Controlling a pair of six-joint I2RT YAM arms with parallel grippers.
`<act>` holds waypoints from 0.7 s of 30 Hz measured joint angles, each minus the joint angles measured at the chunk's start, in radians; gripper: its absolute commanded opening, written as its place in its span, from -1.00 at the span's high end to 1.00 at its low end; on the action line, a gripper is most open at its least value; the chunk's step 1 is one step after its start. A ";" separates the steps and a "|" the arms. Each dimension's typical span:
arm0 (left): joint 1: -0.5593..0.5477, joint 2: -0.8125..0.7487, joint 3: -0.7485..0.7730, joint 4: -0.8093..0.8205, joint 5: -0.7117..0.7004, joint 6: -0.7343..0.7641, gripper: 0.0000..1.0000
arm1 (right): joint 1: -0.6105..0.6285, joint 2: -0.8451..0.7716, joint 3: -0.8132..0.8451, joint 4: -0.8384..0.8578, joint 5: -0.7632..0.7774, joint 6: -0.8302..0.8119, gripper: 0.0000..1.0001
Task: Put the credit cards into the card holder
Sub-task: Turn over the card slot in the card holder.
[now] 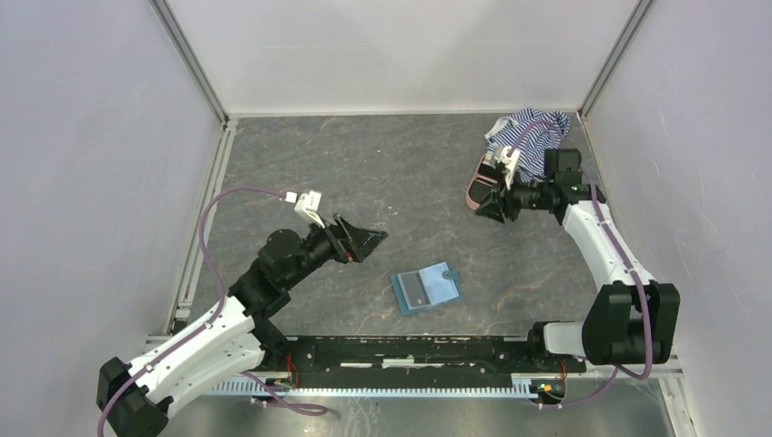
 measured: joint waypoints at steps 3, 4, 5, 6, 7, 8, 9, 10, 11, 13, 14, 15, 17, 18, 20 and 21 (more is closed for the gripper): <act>0.000 0.010 -0.002 0.001 0.034 0.000 -1.00 | -0.011 0.000 0.072 0.001 0.064 0.008 0.19; 0.000 0.011 -0.003 0.002 0.046 0.000 -1.00 | -0.011 0.000 0.098 0.002 0.087 0.011 0.18; 0.000 0.011 -0.006 0.002 0.051 0.000 -1.00 | -0.011 0.000 0.118 0.002 0.110 0.014 0.17; 0.000 0.011 -0.010 0.002 0.057 0.000 -1.00 | -0.011 0.000 0.133 0.002 0.128 0.014 0.16; 0.000 0.012 -0.012 0.002 0.064 0.000 -1.00 | -0.011 0.000 0.153 0.004 0.156 0.014 0.15; 0.000 0.014 -0.014 0.002 0.070 0.000 -1.00 | -0.010 0.000 0.165 0.006 0.175 0.014 0.15; 0.000 0.018 -0.016 0.003 0.075 0.000 -1.00 | -0.010 0.002 0.181 0.012 0.204 0.013 0.15; 0.000 0.022 -0.019 0.007 0.079 0.000 -1.00 | -0.010 0.004 0.192 0.016 0.227 0.011 0.15; 0.000 0.026 -0.022 0.013 0.082 -0.001 -1.00 | -0.010 0.009 0.206 0.021 0.253 0.007 0.14; 0.000 0.043 -0.033 0.034 0.098 -0.002 -1.00 | -0.010 0.031 0.238 0.035 0.304 -0.012 0.14; 0.000 0.049 -0.035 0.039 0.101 -0.002 -1.00 | -0.010 0.043 0.251 0.042 0.322 -0.024 0.14; 0.000 0.057 -0.038 0.047 0.104 -0.006 -1.00 | -0.010 0.054 0.261 0.048 0.338 -0.033 0.14; 0.000 0.084 -0.045 0.068 0.106 -0.017 -1.00 | -0.011 0.087 0.287 0.066 0.383 -0.062 0.14; 0.000 0.094 -0.046 0.071 0.107 -0.019 -1.00 | -0.011 0.099 0.294 0.076 0.398 -0.074 0.13; 0.000 0.119 -0.051 0.086 0.114 -0.024 -1.00 | -0.011 0.128 0.308 0.102 0.427 -0.108 0.08; 0.000 0.130 -0.054 0.095 0.121 -0.028 -1.00 | -0.011 0.142 0.313 0.114 0.438 -0.132 0.06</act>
